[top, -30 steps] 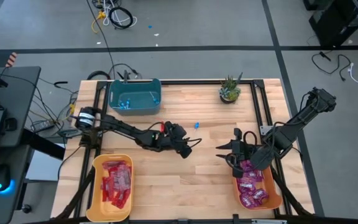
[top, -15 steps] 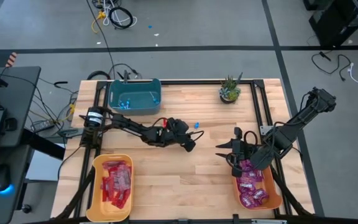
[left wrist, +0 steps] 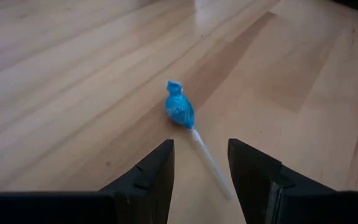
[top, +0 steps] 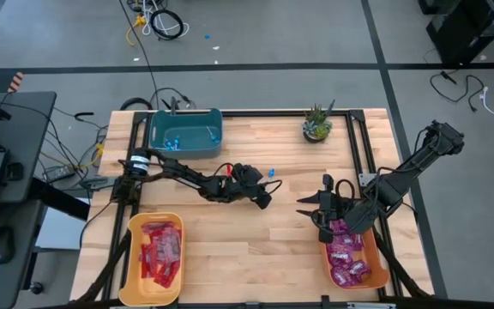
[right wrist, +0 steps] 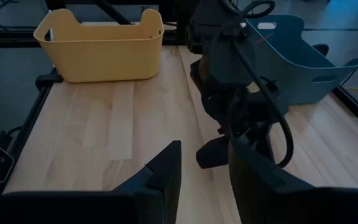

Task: Sort candy
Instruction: Put the blue candy into the blue bin

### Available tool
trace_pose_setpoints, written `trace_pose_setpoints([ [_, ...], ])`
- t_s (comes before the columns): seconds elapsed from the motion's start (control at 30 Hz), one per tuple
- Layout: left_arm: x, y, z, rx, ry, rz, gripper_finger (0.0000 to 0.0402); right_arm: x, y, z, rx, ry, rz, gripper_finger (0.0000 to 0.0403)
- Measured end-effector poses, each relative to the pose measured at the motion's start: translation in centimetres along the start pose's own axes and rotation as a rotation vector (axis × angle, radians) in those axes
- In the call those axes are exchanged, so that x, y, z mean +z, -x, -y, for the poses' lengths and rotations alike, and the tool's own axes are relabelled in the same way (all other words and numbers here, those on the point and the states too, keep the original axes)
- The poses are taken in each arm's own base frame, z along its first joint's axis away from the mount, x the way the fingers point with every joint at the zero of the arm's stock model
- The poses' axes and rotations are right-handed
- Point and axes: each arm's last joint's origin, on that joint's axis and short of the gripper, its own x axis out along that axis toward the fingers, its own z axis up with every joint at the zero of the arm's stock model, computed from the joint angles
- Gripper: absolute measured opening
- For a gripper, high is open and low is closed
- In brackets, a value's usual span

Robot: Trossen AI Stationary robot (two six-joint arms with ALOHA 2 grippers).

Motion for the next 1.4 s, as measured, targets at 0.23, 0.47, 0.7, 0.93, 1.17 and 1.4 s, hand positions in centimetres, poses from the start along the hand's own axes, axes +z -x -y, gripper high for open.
trace_pose_setpoints([
  [0.23, 0.2, 0.0, 0.0, -0.004, -0.037, 0.014, 0.0154, 0.0, 0.0, 0.0, -0.002, -0.002, 0.000, 0.0119],
  [0.47, 0.4, 0.0, 0.2, -0.040, -0.177, 0.024, 0.0154, 0.0, 0.0, 0.0, -0.001, -0.003, 0.002, 0.0119],
  [0.7, 0.4, -0.1, 0.1, -0.037, -0.189, 0.022, 0.0167, 0.0, 0.0, 0.0, -0.001, -0.003, 0.002, 0.0119],
  [0.93, 0.3, -0.1, 0.0, -0.030, -0.123, 0.007, 0.0199, 0.0, 0.0, 0.0, -0.001, -0.003, 0.002, 0.0119],
  [1.17, 0.1, -0.4, 0.1, -0.035, -0.053, 0.022, 0.0201, 0.1, 0.0, 0.0, 0.000, -0.006, 0.005, 0.0119],
  [1.4, -0.7, -0.9, -0.1, -0.021, -0.015, 0.008, 0.0199, 0.1, 0.0, 0.0, 0.002, -0.011, 0.010, 0.0118],
])
